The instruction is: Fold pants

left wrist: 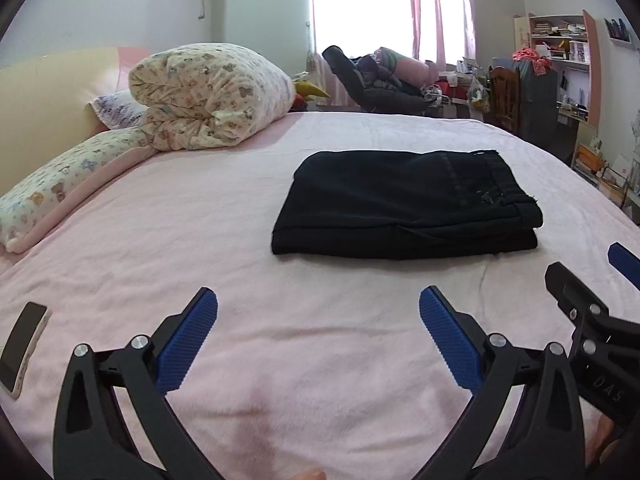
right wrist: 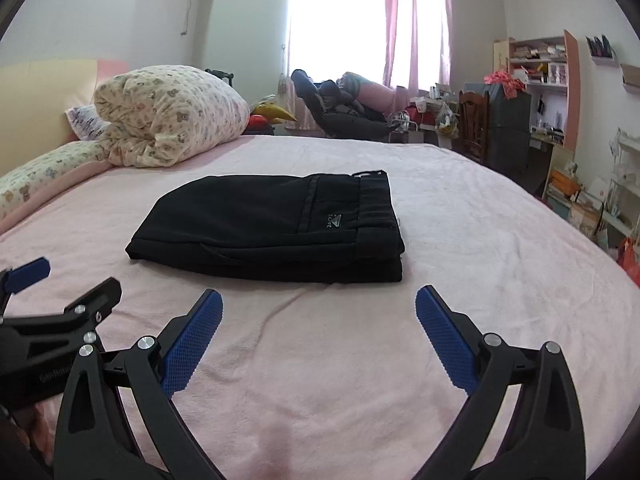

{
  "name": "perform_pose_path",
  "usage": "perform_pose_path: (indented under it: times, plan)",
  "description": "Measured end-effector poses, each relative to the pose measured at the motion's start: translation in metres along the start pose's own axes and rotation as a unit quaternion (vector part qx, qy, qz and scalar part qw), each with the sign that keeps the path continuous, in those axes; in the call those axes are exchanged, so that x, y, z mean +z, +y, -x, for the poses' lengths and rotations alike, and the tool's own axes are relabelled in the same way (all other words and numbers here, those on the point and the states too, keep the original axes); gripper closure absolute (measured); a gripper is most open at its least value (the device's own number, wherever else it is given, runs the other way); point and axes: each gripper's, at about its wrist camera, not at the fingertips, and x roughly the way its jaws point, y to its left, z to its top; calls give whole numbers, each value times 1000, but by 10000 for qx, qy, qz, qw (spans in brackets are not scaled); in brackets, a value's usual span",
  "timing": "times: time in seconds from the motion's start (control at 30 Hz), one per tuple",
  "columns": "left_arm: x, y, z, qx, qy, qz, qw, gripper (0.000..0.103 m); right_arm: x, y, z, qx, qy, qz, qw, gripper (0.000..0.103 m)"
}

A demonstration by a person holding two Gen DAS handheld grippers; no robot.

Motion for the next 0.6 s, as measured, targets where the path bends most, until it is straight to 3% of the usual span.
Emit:
perform_pose_path:
  times: [0.3, 0.6]
  plan:
    - [-8, 6, 1, 72, 0, 157, 9999, 2, -10, 8, 7, -183, -224, 99, 9995, 4]
    - [-9, 8, 2, -95, 1, 159, 9998, 2, -12, 3, 3, -161, -131, -7, 9998, 4]
